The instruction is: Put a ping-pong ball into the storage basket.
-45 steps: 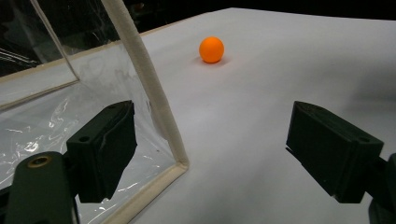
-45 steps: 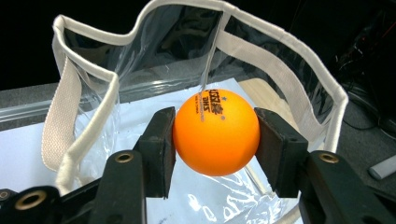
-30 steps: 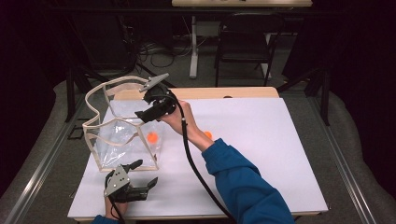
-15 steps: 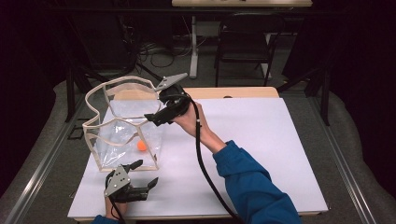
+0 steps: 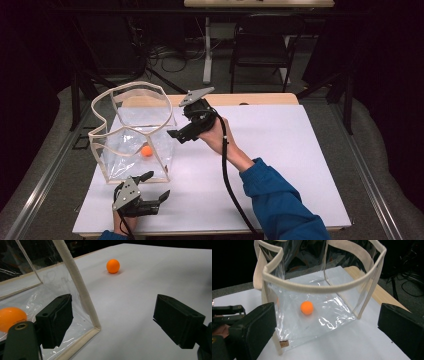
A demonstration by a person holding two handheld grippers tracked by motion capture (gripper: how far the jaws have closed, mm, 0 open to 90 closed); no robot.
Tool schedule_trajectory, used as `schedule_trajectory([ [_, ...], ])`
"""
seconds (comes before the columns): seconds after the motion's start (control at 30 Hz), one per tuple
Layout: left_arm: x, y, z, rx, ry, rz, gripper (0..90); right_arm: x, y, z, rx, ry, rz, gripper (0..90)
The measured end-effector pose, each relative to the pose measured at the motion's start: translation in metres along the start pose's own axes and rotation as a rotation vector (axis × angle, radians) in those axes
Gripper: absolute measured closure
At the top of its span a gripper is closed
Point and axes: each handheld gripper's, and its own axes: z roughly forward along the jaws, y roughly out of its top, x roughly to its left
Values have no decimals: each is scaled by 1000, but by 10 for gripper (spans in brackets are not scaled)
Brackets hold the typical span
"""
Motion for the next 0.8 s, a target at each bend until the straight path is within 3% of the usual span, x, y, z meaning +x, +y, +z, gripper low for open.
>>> schedule_trajectory([
  [0.27, 1, 0, 0, -2, 2, -5, 159, -4, -25, -10, 18, 4, 20, 6],
  [0.8, 2, -1, -1, -4, 4, -5, 159, -7, -67, -28, 46, -46, 36, 6],
])
